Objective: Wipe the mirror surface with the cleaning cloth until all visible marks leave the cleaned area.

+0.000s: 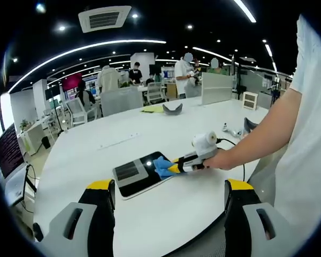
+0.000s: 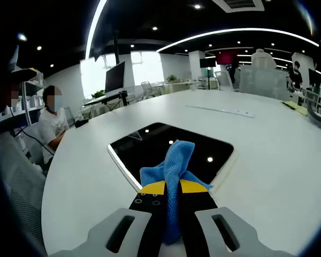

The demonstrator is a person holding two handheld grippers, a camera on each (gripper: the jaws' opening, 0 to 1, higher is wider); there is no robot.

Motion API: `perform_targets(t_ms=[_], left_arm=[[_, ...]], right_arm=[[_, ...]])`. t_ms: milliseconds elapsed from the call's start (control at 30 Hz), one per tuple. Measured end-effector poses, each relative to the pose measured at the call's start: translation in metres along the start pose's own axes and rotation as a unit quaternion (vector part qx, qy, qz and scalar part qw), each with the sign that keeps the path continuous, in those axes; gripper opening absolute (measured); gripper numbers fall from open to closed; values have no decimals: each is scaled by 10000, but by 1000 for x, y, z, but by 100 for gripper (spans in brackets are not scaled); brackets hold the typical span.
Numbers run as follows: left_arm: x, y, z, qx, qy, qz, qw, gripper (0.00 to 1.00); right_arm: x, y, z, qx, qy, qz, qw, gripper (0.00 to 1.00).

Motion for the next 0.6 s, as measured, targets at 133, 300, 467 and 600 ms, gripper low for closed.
perform_targets(t_ms=[133,300,467,600], left_arm=[[2,0,2,-44,-54,69,10000,84],[5,-3,8,-108,-85,119,9998,84],[6,-3,13,-193,-129,173,9996,84],[7,-3,14,-232,-114,196,9995,84]], right_arm=[[-1,-1,-1,-93,29,20,10000,3],[-4,1,-3,-168,49,64,9998,3],[-4,-2,-5,-270,45,78,9996,3],[-5,-4,-5,-422,84,190,9989,3]])
Point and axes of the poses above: the point that each gripper's makers call its tool centre point, and the gripper's own axes: z roughly forward along the fingers, y roughly to its right, x roughly out of its top, the point moved 9 cm from there along -z, roughly backward along the fingers, and after that the axes turned 11 degrees about -z, right-handed, at the moved point
